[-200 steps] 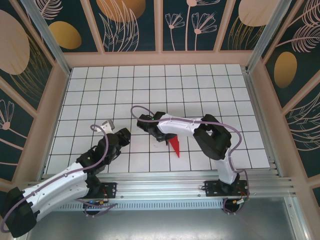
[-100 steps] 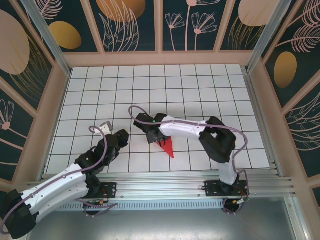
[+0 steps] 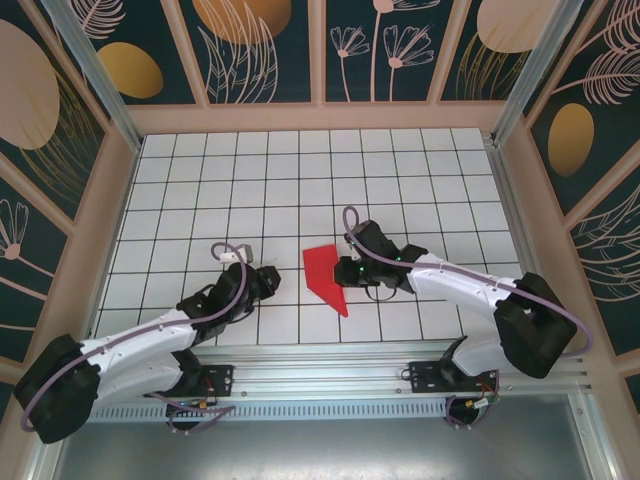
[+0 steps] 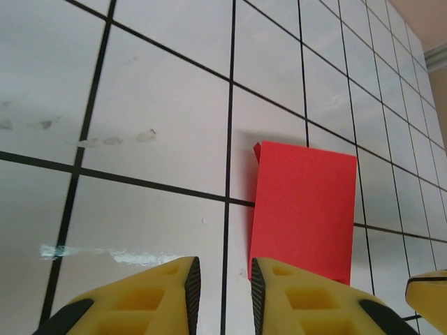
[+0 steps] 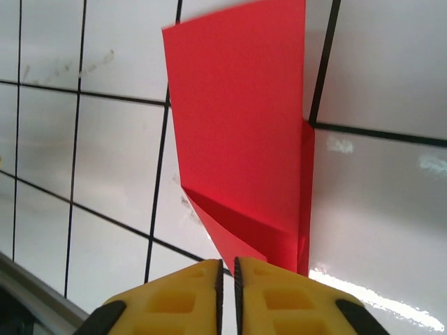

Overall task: Fold a paper plane with a square sheet of paper (pick it up from the middle)
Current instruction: Turn over the paper at the center of the table, then fold the wing for the fifth time at the center of the table.

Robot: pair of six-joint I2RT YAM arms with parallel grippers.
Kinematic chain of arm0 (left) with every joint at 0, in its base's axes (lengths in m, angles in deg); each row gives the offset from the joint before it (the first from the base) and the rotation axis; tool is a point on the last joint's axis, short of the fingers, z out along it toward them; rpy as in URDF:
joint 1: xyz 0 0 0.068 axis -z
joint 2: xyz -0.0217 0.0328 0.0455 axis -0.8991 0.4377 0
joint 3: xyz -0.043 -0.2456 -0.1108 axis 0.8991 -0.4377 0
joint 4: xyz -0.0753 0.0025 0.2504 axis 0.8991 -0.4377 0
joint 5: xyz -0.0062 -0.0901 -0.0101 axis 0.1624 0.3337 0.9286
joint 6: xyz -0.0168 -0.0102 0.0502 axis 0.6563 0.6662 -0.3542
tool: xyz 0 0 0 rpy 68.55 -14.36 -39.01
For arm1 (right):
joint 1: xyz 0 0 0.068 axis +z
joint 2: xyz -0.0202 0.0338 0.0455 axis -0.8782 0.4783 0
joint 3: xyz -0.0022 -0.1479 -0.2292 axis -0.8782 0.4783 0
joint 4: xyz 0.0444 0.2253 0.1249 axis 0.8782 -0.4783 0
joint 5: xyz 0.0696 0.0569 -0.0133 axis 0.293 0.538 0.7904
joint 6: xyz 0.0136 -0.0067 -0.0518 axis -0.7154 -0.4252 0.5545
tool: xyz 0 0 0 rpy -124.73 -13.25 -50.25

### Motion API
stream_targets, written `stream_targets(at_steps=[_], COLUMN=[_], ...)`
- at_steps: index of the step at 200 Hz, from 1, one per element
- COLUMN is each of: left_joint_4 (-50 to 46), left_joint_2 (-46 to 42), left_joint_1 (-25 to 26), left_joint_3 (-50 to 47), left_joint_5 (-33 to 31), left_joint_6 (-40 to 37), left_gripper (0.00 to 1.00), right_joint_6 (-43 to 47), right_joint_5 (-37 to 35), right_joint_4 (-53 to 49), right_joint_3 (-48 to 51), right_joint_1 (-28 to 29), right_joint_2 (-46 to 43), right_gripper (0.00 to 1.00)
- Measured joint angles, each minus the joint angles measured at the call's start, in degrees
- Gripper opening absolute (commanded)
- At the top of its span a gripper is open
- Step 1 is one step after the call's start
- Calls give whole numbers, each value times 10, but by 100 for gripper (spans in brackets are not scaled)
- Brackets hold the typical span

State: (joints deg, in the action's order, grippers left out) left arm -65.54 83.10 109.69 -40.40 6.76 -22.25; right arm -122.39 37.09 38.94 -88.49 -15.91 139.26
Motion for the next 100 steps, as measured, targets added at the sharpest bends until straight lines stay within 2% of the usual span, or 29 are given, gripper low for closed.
stream_targets(at_steps=[55, 100], left_joint_4=[84, 115], left_joint_2=[127, 153], left_joint_1=[0, 0], left_joint_3=[12, 19], left_joint_5=[91, 120], left_joint_6=[9, 16], left_gripper=[28, 28], right_joint_6=[12, 17], right_joint_5=[76, 99], right_joint_4=[55, 76], right_joint_3=[22, 23], right_joint_1=[-20, -37], right_joint_2=[10, 52], right_gripper=[7, 6])
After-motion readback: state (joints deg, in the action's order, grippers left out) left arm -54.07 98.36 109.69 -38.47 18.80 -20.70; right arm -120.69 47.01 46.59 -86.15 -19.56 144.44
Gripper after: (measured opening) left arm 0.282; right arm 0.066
